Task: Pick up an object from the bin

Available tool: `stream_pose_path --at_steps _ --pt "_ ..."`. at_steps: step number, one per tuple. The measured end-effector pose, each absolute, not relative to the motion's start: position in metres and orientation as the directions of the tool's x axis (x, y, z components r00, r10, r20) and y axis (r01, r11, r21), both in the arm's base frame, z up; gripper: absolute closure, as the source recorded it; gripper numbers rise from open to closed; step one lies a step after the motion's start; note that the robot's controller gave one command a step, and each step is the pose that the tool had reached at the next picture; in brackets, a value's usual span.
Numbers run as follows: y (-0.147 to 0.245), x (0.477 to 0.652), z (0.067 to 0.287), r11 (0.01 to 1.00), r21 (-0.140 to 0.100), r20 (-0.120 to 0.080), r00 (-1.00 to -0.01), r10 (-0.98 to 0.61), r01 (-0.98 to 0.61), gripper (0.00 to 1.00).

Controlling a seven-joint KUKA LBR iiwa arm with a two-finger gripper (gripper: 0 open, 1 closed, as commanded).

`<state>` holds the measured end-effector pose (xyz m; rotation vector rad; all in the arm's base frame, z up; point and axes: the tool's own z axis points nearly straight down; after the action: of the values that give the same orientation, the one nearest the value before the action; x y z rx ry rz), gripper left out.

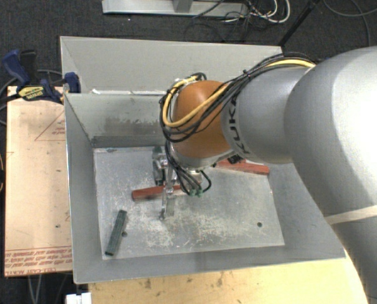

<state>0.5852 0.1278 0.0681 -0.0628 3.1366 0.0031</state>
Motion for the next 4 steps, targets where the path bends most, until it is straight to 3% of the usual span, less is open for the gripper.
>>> stream_pose_path --at_steps 4 --pt "0.1306 0.5900 0.0727 0.999 0.002 -0.004 -0.999 -0.033 -0.033 0.00"
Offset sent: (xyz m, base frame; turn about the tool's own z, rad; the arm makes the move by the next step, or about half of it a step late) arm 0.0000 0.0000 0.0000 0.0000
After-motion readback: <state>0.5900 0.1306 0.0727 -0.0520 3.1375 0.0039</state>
